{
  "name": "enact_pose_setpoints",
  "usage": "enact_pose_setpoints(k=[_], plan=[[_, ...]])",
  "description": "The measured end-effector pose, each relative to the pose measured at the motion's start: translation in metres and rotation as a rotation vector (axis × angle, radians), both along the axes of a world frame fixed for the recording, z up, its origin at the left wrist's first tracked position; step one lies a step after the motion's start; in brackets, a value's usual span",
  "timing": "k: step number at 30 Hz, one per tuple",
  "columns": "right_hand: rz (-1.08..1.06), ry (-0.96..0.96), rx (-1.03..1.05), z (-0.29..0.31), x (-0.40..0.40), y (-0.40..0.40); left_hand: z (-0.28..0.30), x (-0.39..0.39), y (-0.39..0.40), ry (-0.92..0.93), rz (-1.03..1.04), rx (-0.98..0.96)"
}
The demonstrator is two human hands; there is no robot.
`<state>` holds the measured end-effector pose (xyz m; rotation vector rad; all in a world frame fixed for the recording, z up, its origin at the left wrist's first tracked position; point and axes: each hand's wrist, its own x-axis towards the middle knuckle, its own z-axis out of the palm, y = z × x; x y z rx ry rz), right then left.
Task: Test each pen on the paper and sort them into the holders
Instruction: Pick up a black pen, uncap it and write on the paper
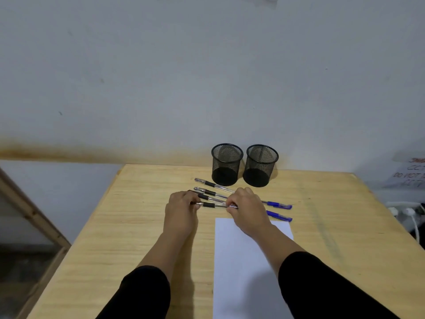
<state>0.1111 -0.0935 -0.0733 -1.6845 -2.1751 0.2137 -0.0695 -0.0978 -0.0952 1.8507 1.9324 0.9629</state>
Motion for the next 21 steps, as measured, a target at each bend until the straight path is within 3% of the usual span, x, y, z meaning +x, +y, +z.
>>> enact_pose_setpoints(k=[3,5,9,13,17,21], plan=[[-0.021,-0.012,0.002,0.0,-0.001,0.002,0.002,0.003,-0.002,0.031,-0.009,0.001],[-0.048,0.138,-0.038,0.008,-0.001,0.002,0.007,0.004,-0.004,-0.082,-0.01,0.026],[-0.145,0.898,-0.324,0.041,0.005,0.004,0.033,0.008,-0.008,-0.449,0.049,0.049],[-0.144,1.41,-0.488,0.056,-0.002,-0.002,0.049,0.022,-0.014,-0.556,-0.041,0.061],[-0.04,1.452,-0.521,0.063,-0.01,-0.024,0.055,0.033,-0.026,-0.599,-0.098,0.058],[-0.007,1.359,-0.485,0.061,-0.004,-0.041,0.053,0.029,-0.036,-0.596,-0.134,0.024]])
